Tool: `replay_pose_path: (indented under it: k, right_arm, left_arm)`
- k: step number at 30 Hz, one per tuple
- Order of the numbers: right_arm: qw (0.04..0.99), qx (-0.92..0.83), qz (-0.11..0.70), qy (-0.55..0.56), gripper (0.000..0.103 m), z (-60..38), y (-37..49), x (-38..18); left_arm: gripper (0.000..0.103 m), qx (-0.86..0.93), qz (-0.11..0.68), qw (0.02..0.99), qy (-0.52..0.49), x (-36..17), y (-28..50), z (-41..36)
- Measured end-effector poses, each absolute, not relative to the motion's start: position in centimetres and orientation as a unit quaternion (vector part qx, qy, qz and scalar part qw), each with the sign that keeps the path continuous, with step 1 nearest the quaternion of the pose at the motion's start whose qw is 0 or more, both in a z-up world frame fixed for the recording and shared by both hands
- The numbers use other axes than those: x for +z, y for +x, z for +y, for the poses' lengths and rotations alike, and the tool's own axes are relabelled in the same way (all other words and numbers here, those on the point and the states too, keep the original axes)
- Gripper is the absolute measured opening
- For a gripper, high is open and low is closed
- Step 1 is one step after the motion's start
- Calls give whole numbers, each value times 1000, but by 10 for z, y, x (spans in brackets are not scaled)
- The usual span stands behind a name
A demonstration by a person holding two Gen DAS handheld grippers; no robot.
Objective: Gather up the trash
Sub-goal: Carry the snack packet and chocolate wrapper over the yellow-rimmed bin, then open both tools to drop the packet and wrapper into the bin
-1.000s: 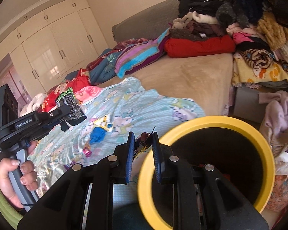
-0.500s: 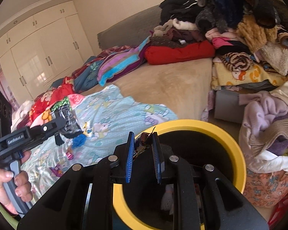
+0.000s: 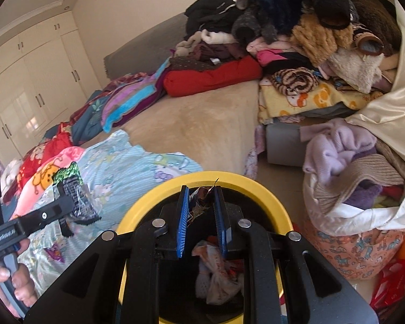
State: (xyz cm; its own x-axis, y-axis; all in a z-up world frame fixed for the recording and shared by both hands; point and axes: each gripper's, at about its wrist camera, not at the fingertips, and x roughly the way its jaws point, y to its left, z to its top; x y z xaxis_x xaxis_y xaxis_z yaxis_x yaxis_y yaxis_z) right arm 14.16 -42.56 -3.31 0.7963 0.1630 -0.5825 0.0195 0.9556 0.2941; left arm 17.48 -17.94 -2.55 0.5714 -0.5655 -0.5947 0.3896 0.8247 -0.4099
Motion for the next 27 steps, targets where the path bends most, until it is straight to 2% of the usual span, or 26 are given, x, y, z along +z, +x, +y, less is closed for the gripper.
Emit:
replay_pose_path:
  k: [10,22,27]
  right_arm:
    - [931,7,336,142,18,-442,149,-53]
    - [918,-8,367,147,19,-446,160,-71]
    - [914,-6,376,152,21,-446,166,-75]
  left_arm:
    - [13,-310,415,852,-79,-58,178,-220]
    - [13,-330,454,824,-73,-85,196,-231]
    - [18,-338,473,810,-72,-92,204,-235]
